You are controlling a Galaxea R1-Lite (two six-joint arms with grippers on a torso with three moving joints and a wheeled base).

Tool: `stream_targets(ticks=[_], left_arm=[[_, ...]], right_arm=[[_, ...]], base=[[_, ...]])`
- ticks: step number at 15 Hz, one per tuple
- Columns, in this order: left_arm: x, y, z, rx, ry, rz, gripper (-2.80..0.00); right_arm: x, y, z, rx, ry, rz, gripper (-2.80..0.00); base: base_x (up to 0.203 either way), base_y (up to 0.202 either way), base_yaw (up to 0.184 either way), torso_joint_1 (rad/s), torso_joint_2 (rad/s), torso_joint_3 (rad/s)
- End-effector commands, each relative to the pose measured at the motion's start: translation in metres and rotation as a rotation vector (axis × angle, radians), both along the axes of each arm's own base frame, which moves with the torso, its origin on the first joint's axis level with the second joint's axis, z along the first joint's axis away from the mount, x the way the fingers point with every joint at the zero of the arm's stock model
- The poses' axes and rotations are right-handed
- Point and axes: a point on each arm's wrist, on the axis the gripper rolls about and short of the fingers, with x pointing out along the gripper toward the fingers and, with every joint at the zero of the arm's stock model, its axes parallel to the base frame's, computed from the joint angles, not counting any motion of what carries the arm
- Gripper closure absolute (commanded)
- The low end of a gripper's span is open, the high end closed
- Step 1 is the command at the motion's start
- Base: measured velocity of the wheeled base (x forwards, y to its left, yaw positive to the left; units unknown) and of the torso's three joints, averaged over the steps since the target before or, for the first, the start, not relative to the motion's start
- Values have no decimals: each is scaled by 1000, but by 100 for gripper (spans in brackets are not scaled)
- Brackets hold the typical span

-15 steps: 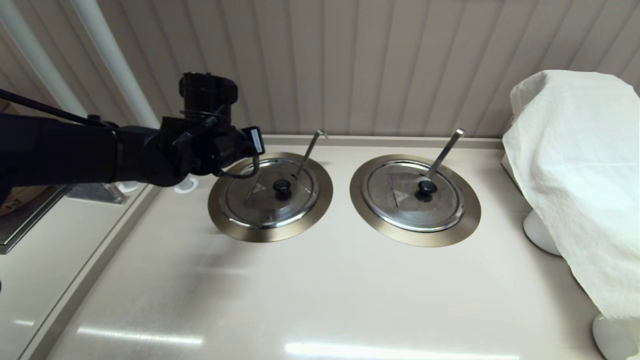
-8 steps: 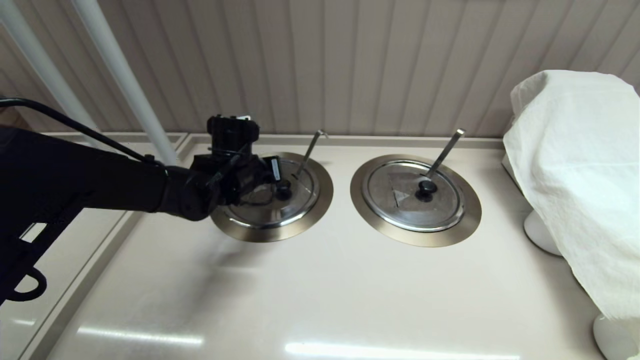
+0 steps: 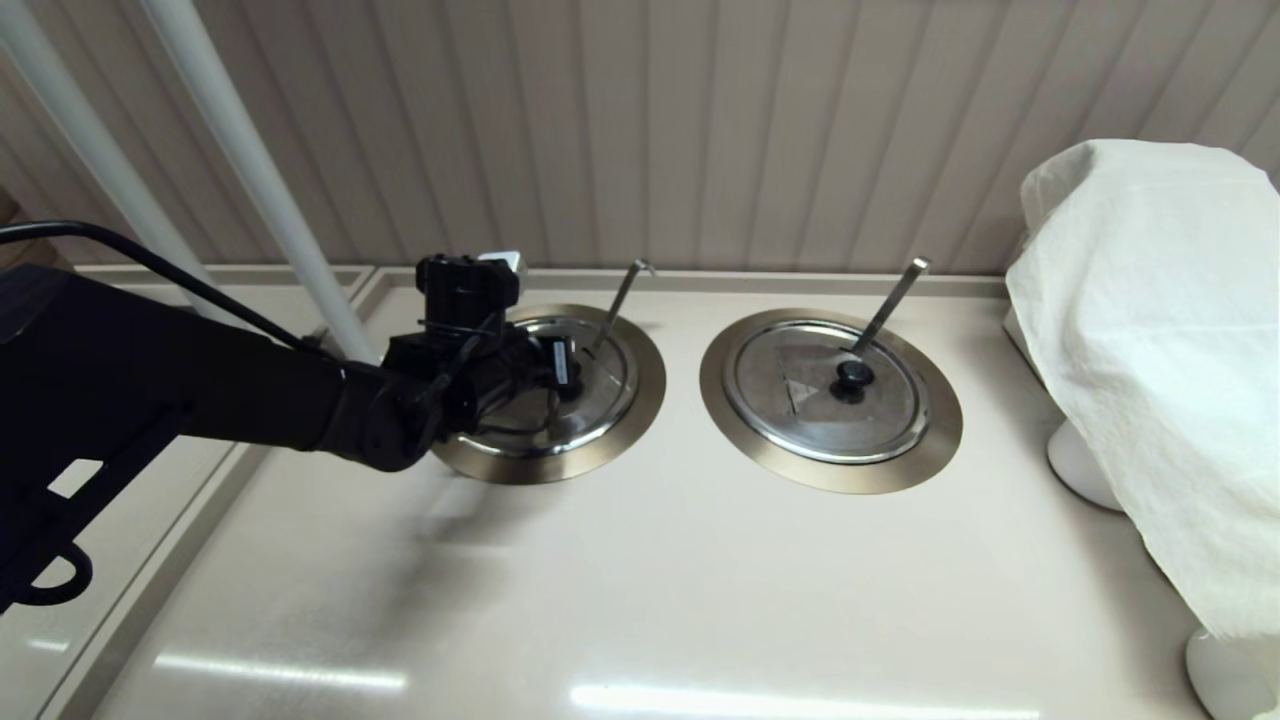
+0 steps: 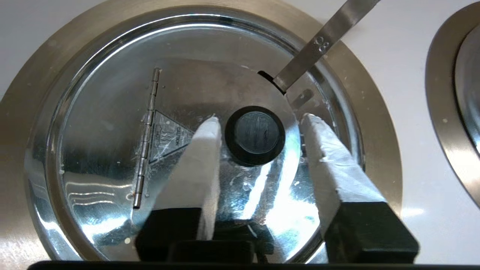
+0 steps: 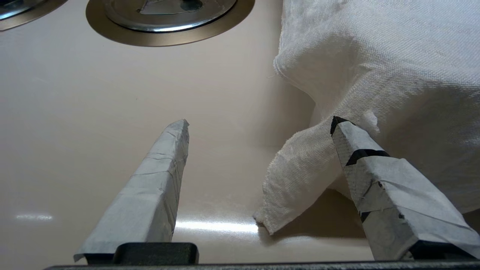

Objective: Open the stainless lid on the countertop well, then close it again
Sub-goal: Open the lid

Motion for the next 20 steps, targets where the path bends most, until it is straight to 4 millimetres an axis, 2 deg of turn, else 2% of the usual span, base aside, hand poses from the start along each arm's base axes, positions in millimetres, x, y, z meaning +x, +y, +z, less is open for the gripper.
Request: stream_targets(ticks=[1,6,13,20], left_arm=[[0,0,0,0,-2,3,-280],[17,-5,-23,-7,-36,52,-280],[31,-12,-48,-4,-49,57,-280],[32,-11,-50,8,-49,75,-280]], right_arm=[[0,0,0,-1,-1,0,-280],[0,0,0,-1,-1,0,-280],[0,0,0,0,0,0,-280],[0,0,0,0,-1,0,-280]], base=[[0,0,0,0,0,0],[0,0,0,0,0,0],[0,0,0,0,0,0],[0,0,0,0,0,0]])
